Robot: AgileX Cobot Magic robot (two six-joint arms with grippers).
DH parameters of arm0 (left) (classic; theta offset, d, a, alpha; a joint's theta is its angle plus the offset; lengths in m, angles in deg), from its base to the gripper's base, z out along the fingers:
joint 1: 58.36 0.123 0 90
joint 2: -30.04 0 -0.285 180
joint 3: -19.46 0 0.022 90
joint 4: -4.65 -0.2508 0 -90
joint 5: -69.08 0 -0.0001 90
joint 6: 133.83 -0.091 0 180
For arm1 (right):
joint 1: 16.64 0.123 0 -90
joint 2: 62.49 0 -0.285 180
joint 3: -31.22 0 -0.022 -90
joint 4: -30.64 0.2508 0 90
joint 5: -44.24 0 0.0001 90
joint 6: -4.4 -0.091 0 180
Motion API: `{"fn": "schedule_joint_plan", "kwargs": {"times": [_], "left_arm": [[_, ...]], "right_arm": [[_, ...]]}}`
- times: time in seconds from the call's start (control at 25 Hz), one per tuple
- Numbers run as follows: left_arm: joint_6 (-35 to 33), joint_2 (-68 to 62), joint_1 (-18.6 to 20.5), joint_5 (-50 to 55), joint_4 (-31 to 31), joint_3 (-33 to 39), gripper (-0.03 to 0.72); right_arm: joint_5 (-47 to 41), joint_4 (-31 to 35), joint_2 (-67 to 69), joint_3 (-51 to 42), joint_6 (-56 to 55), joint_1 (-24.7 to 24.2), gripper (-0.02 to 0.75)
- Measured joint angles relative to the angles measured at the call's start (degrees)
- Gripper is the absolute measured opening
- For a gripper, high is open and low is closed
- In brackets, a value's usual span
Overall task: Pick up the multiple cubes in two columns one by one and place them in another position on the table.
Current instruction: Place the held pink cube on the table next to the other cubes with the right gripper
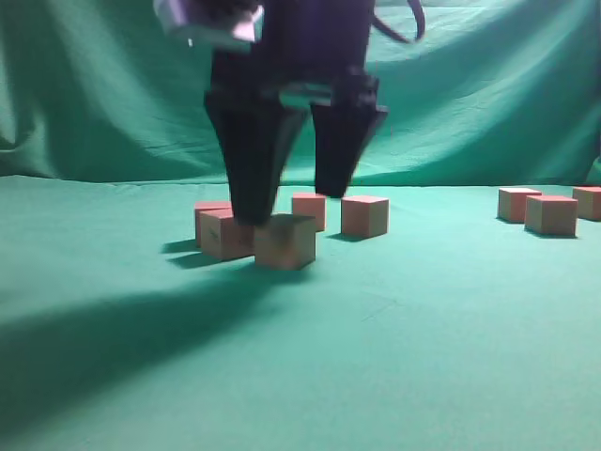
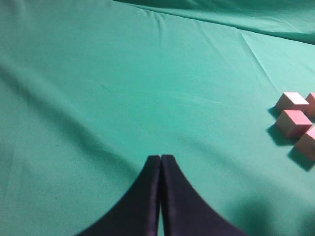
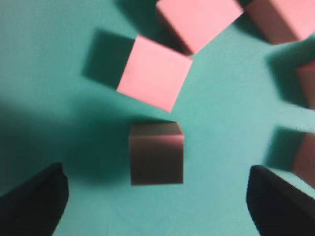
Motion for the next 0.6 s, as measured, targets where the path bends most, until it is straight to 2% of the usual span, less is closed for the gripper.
{"fn": "schedule_joint_plan", "kwargs": {"times": [0.16,0.28,0.32,0.4,0.56,0.6], "left_arm": [[0.0,0.0,0.0,0.0,0.0,0.0,0.0],[0.0,0.0,0.0,0.0,0.0,0.0,0.0],[0.0,0.0,0.0,0.0,0.0,0.0,0.0],[0.0,0.0,0.0,0.0,0.0,0.0,0.0],[0.0,0.0,0.0,0.0,0.0,0.0,0.0],[0.0,0.0,0.0,0.0,0.0,0.0,0.0]], "right_arm": [[-11.16,-0.59,0.0,10.07,-1.27,0.0,0.669],[-13.5,-3.34,-0.23,16.35,-5.63,0.0,0.669],[-13.62,-4.94,-0.88,17.21,-7.98,0.0,0.669],[-14.25,-8.51,-2.46,17.6,-11.39,0.0,0.603],[-14.86,-11.94,-7.83,17.43,-15.39,-0.94,0.613],[-14.95,-12.12,-9.66,16.76,-15.95,-1.49,0.559]]}}
